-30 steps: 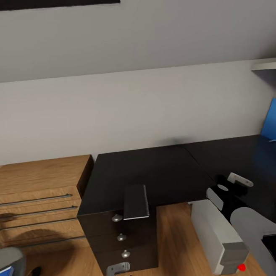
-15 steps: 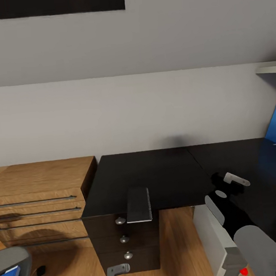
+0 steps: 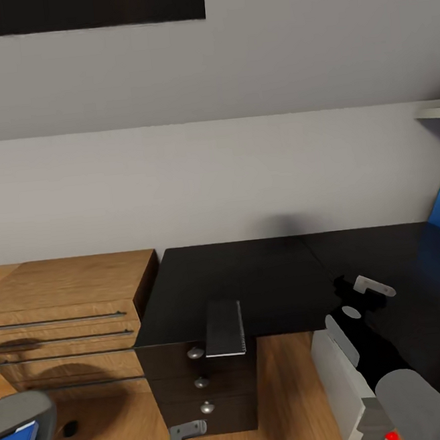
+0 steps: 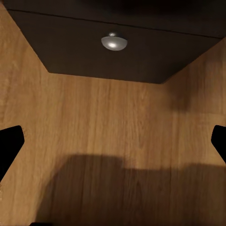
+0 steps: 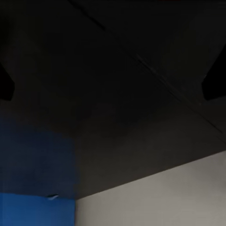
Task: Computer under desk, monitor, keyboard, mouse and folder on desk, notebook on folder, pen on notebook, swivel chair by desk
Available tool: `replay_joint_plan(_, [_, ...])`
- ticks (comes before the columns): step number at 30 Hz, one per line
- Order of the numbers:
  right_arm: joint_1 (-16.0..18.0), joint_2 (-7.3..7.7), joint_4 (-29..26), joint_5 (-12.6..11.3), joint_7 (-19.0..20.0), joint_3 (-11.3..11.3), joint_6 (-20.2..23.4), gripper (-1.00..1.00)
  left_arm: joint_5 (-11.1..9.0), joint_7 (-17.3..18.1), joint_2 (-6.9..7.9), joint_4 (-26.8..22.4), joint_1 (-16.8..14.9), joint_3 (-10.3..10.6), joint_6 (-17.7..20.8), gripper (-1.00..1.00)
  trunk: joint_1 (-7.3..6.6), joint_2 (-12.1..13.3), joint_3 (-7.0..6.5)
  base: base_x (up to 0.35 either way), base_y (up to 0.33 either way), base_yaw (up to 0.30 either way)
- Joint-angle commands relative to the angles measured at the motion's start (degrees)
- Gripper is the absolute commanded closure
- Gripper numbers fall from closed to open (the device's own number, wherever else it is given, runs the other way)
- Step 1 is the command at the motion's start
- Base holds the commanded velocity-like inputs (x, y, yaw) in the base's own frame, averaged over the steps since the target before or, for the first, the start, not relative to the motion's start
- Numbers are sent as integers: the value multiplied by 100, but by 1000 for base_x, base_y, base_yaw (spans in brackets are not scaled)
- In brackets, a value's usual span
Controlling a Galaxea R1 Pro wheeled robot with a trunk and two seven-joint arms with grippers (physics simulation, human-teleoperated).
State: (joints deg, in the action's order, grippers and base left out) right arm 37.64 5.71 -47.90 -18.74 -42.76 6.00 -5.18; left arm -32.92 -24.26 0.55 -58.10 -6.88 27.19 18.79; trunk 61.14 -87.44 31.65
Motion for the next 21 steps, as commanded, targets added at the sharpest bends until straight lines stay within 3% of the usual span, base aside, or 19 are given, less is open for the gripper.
replay_joint_plan(1, [5, 9, 0, -60, -30, 33, -54, -100, -47, -52, 6, -8, -6, 23, 11, -100, 0, -3, 9, 0, 0, 209])
replay_joint_plan(21, [0, 15, -5, -51, -30, 33, -61, -100, -56, -55, 7, -8, -6, 15, 11, -100, 0, -3, 76, 0, 0, 245])
